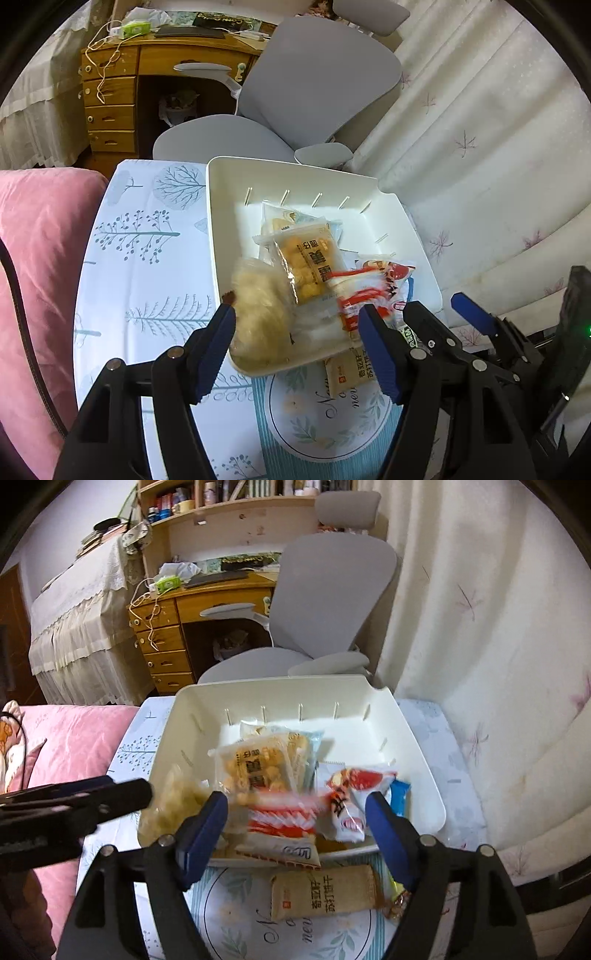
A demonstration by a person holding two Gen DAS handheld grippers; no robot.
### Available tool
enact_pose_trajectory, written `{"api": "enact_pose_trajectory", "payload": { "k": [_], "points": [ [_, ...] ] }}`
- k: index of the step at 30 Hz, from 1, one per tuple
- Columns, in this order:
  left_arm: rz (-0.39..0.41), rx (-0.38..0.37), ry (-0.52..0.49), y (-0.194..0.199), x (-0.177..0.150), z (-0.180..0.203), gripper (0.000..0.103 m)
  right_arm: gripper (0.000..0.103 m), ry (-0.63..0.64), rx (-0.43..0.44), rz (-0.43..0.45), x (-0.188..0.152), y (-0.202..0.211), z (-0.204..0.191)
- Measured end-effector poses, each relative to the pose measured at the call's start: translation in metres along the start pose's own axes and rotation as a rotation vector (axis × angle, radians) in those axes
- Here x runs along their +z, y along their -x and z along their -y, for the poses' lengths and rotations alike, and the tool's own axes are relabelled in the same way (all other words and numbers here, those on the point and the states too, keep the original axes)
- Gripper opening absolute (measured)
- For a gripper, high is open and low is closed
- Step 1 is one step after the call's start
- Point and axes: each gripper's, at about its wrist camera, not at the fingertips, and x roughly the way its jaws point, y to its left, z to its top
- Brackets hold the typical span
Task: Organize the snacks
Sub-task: 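Open left tool to drop puffed-snack bag in box while right tool drops Cookies bag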
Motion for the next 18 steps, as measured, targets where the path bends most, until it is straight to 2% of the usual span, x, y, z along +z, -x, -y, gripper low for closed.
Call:
{"api": "enact_pose_trajectory", "payload": {
  "k": [2,11,18],
  "points": [
    [-0.001,0.012,0.004,0.003,-0.004,0.003,0.076,0.078,-0.022,0.006,-0.004,-0.004,0.001,0.006],
    [0.013,0.124,-0.022,0.015,-0.032,0.038,0.083,0.078,-0.107,0.061,-0.046,-0.029,0.012,0.047],
    [0.018,0.181,0.044,0.020,-0.064,0.069,0.086,0.078,-0.099,0.131,-0.078,-0.050,0.021,0.096]
  ]
}}
